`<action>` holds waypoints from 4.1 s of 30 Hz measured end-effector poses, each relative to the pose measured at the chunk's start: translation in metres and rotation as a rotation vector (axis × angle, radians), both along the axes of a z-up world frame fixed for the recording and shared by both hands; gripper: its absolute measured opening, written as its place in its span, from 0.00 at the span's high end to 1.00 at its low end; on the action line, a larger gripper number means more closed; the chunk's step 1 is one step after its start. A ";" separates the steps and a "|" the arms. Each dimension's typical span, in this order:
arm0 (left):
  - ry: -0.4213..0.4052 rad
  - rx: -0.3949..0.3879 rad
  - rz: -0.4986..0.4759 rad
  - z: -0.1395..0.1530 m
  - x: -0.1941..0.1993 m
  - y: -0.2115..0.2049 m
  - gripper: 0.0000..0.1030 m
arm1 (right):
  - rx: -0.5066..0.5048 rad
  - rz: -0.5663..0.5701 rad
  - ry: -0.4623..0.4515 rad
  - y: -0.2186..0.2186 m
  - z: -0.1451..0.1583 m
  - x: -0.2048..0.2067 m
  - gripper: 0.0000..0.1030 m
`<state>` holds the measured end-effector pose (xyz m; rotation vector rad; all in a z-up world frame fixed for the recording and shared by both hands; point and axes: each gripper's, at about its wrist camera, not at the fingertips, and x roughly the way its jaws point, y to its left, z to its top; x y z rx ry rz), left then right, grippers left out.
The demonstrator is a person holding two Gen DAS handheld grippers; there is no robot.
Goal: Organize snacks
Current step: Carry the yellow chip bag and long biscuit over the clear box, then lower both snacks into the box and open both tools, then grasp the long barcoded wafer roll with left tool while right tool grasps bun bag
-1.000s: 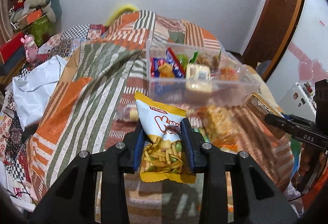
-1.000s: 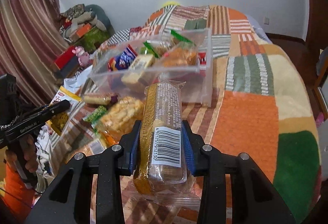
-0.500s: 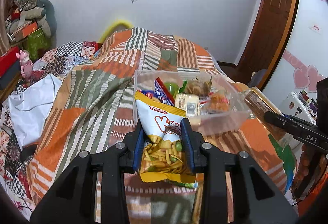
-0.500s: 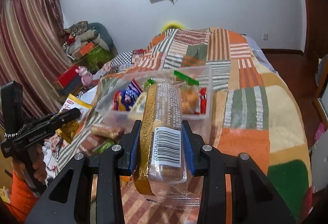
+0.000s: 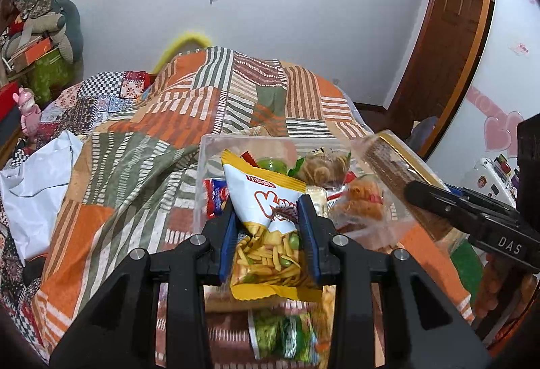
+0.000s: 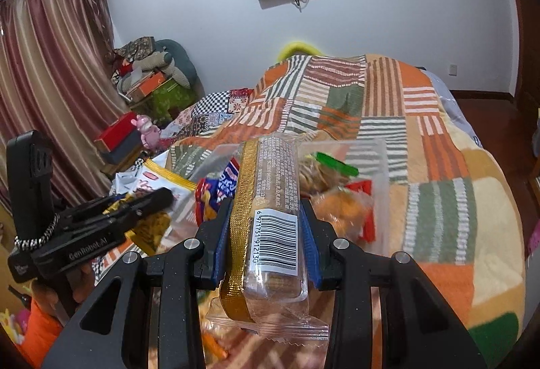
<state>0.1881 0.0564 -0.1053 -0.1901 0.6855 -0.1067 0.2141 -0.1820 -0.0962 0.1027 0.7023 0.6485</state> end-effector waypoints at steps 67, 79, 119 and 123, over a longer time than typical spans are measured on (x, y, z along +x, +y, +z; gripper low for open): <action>0.230 0.038 0.038 -0.062 0.008 0.042 0.31 | -0.172 0.103 0.067 0.041 -0.037 -0.025 0.42; 0.298 -0.014 -0.046 -0.087 0.019 0.035 0.31 | -0.263 0.148 0.114 0.060 -0.069 -0.025 0.38; 0.302 -0.090 -0.008 -0.068 -0.049 0.029 0.33 | -0.195 0.109 0.135 -0.021 -0.054 -0.047 0.50; 0.309 -0.065 -0.036 -0.076 -0.042 0.018 0.33 | -0.221 0.118 0.130 -0.009 -0.059 -0.039 0.49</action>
